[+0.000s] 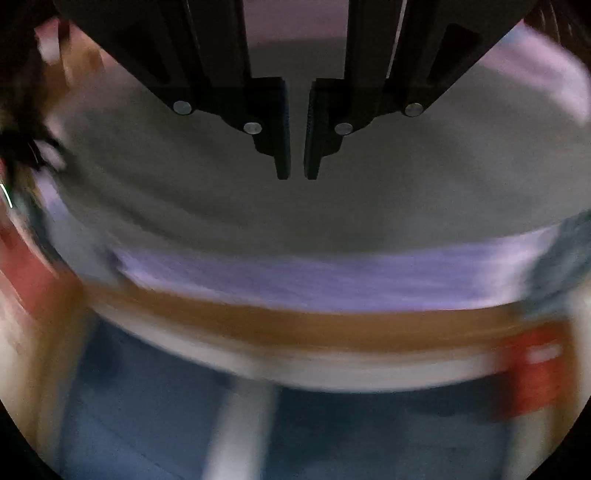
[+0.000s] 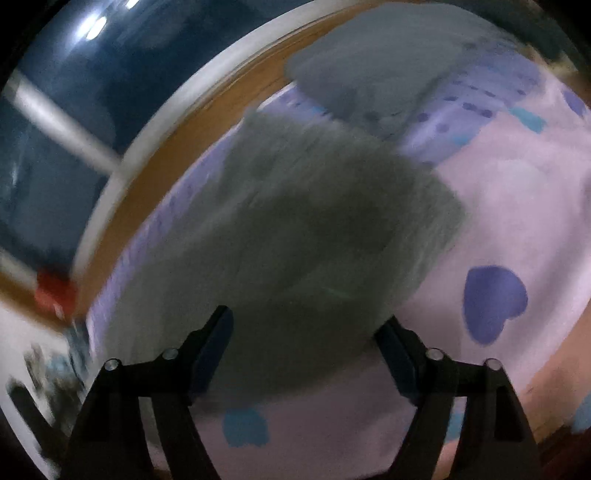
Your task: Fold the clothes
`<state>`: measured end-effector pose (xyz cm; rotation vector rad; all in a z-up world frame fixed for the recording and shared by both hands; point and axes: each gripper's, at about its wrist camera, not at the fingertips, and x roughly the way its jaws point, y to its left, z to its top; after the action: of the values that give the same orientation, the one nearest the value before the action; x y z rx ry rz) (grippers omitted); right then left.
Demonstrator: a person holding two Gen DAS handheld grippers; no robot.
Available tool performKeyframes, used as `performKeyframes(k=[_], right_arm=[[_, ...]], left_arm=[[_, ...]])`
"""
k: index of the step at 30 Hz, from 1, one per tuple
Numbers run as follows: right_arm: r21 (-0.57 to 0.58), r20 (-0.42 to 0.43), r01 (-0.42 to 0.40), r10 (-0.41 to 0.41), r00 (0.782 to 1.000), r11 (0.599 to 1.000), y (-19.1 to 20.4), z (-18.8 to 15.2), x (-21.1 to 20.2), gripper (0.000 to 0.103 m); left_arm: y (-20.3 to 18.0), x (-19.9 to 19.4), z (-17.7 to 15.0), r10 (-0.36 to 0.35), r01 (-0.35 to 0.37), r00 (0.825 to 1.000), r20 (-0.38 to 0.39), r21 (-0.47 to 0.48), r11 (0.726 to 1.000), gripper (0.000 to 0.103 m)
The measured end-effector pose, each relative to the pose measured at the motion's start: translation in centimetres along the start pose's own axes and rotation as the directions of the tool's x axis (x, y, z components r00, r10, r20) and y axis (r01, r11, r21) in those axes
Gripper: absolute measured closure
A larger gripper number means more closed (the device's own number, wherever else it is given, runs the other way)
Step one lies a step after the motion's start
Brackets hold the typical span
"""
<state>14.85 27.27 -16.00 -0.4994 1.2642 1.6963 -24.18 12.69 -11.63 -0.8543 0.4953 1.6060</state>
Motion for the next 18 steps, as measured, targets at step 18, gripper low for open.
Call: performKeyframes(k=[18], right_arm=[[-0.015, 0.085, 0.026, -0.025, 0.996, 1.000, -2.7, 1.5, -3.1, 0.078]], left_arm=[[-4.7, 2.2, 3.5, 0.110, -0.105, 0.989, -0.102, 0.050, 0.993, 0.095]])
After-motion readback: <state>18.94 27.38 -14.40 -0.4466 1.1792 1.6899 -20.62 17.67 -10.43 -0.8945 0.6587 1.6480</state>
